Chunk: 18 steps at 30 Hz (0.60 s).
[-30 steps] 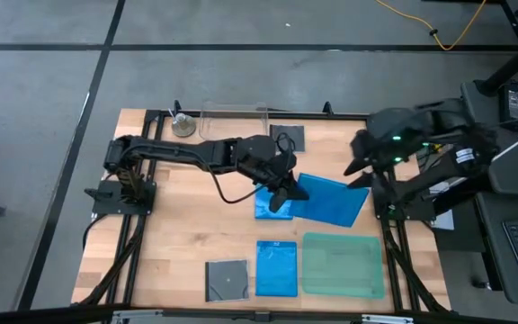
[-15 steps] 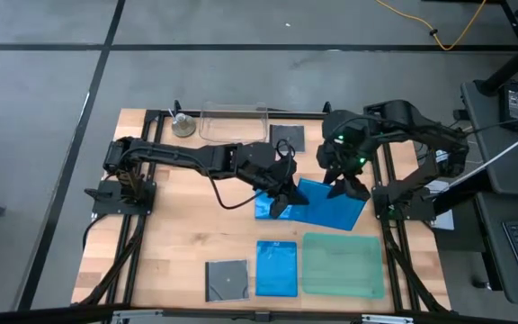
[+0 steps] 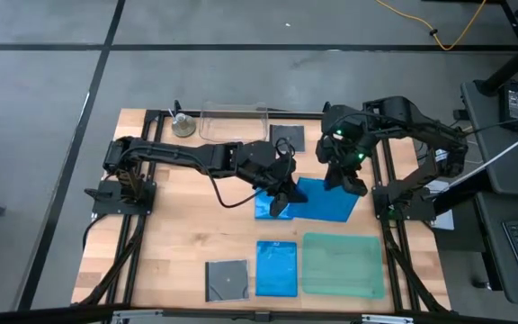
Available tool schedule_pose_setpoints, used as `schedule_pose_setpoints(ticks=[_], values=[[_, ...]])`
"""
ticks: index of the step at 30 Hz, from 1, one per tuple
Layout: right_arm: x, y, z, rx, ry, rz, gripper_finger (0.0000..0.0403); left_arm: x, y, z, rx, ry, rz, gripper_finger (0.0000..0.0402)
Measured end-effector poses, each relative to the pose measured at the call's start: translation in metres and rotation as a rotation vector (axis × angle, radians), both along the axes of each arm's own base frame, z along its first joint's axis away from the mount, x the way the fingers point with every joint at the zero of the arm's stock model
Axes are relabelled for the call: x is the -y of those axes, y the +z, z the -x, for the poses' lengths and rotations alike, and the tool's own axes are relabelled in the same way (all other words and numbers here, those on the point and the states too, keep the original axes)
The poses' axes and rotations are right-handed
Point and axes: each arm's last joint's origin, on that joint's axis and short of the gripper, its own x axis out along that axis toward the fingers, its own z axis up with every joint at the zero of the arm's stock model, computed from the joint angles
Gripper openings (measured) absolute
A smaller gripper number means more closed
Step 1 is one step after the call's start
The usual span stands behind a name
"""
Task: Pick & place jewel cases by type
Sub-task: Put the top left blue cd case into the green bin
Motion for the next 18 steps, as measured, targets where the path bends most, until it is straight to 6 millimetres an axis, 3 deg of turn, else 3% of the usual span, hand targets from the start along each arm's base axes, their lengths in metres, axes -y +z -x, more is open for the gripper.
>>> schedule_pose_setpoints(ticks=[6, 11, 18], values=[[0.004, 0.000, 0.000, 0.002, -0.014, -0.007, 0.0045, -0.002, 0.000, 0.000, 0.004, -0.021, -0.003, 0.0039], [0.004, 0.001, -0.002, 0.025, -0.014, -0.008, 0.0050, -0.018, 0.008, 0.009, -0.010, -0.135, 0.066, 0.0054], [0.004, 0.000, 0.001, 0.003, 0.007, -0.009, 0.0047, -0.034, 0.048, 0.050, 0.039, -0.184, 0.090, 0.0089]])
